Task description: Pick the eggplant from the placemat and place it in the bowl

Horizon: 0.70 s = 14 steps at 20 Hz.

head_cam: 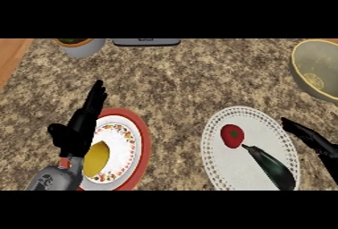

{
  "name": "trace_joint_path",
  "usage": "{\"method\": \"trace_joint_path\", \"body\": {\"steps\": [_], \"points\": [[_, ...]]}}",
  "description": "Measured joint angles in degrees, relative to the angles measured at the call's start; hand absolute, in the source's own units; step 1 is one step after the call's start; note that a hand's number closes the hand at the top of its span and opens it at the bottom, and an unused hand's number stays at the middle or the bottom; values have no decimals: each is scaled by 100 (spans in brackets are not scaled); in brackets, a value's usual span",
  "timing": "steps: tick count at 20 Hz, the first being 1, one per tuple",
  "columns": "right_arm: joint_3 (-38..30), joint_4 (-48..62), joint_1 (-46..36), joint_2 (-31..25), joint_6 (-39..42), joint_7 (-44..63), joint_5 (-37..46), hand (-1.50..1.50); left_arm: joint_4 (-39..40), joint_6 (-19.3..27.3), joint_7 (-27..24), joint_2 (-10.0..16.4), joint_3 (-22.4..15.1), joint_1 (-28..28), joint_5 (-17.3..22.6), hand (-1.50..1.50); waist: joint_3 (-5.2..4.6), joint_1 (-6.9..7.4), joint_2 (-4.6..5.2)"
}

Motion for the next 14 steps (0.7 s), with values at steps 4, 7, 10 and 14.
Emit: {"method": "trace_joint_path", "body": {"steps": [4,7,10,14], "points": [[-258,-405,-302,-361,21,988,30,-150,48,-72,-111,-58,44,31,-49,0,-5,43,12],[-307,-446,-715,-577,227,1787,-121,-150,69,-96,-165,-129,42,55,-119,0,-5,79,20],[-171,-393,-1091,-713,423,2565,-235,-150,64,-139,-102,-150,55,19,-156,0,-5,108,27],[58,-174,-1401,-874,802,3233,-260,-150,2,-211,10,-135,121,-8,-165,0,-4,123,29]]}}
